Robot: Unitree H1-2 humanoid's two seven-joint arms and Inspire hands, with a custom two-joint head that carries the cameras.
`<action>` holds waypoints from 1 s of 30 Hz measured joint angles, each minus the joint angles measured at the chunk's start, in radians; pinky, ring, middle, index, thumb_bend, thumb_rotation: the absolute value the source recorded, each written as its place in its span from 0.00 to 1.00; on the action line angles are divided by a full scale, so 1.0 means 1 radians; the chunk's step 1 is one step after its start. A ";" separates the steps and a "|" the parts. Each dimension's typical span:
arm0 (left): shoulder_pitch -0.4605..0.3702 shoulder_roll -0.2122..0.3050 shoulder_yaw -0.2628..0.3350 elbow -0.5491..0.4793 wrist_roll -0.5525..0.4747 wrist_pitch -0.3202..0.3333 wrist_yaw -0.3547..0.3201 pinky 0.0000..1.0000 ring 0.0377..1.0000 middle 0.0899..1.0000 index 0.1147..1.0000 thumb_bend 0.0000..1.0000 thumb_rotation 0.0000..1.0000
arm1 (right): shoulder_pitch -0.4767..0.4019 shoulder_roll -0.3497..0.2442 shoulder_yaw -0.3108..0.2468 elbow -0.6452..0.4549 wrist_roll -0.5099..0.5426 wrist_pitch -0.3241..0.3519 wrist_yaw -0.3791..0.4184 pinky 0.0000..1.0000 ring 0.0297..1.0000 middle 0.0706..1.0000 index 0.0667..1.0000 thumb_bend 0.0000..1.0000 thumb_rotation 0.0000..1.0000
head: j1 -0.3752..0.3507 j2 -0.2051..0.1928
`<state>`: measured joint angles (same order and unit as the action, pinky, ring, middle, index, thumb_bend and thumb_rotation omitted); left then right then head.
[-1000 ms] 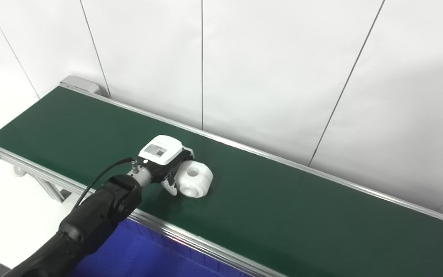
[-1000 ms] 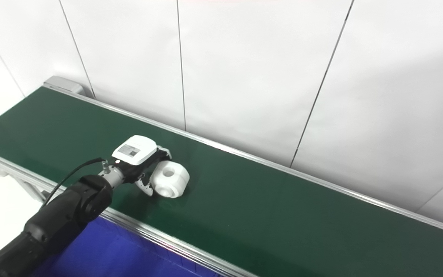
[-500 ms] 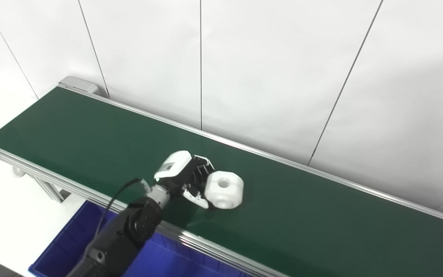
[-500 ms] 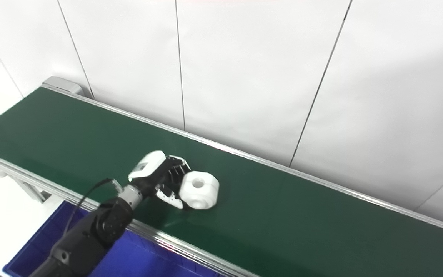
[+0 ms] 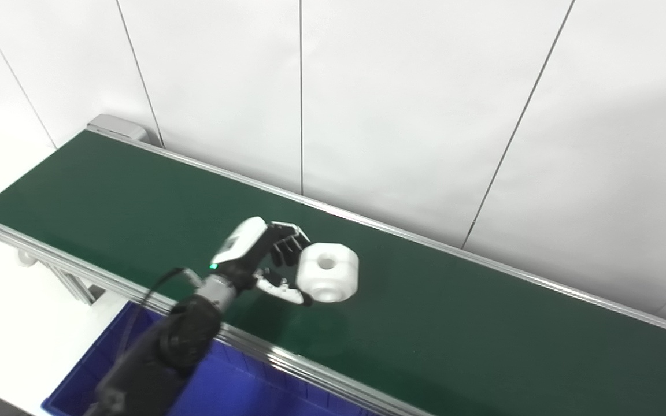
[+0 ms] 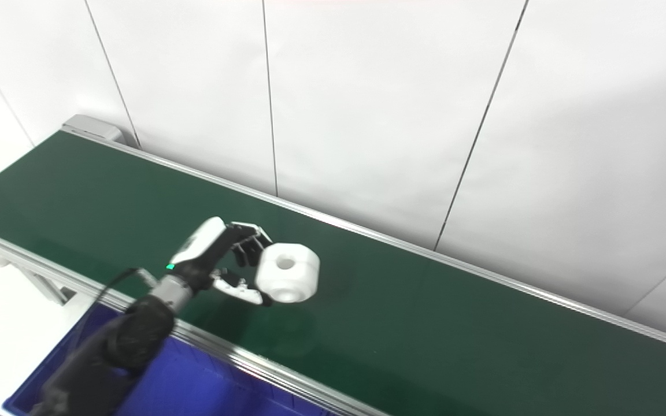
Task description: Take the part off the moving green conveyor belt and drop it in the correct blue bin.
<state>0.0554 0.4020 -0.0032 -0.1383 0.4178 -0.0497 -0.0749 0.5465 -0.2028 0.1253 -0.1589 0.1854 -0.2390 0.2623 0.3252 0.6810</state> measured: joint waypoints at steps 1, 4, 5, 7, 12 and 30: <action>0.019 0.035 0.005 -0.037 -0.015 0.001 -0.033 0.36 0.40 0.42 0.43 0.52 0.00 | 0.003 0.000 0.000 -0.011 0.000 0.007 0.000 0.85 0.90 0.89 0.96 1.00 0.99 | 0.002 0.006; 0.067 0.143 0.022 -0.140 -0.045 0.001 -0.123 0.35 0.39 0.41 0.44 0.52 0.00 | 0.006 -0.001 -0.001 -0.036 0.002 0.035 0.000 0.86 0.90 0.89 0.96 1.00 1.00 | 0.009 0.058; 0.082 0.176 0.032 -0.170 -0.060 0.002 -0.148 0.36 0.39 0.41 0.44 0.52 0.00 | 0.007 -0.002 -0.001 -0.045 0.002 0.040 0.000 0.86 0.90 0.89 0.96 1.00 1.00 | 0.009 0.058; 0.111 0.228 0.051 -0.230 -0.096 0.006 -0.193 0.35 0.38 0.41 0.44 0.52 0.00 | 0.008 -0.006 -0.002 -0.065 0.003 0.058 0.000 0.87 0.91 0.89 0.97 1.00 1.00 | 0.021 0.109; 0.170 0.300 0.086 -0.347 -0.155 0.021 -0.281 0.39 0.41 0.42 0.43 0.52 0.00 | 0.006 -0.012 -0.005 -0.129 0.009 0.115 0.000 0.88 0.91 0.89 0.97 1.00 1.00 | 0.046 0.156; 0.344 0.242 -0.079 -0.294 0.162 -0.005 -0.374 0.35 0.41 0.43 0.42 0.52 0.00 | -0.006 -0.086 -0.032 -0.162 0.063 0.188 0.025 0.81 0.87 0.87 0.94 0.97 0.95 | 0.064 0.209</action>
<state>0.3994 0.6436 -0.0825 -0.4326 0.5801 -0.0547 -0.4492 0.5400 -0.2891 0.0928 -0.3212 0.2481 -0.0510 0.2870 0.3896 0.8897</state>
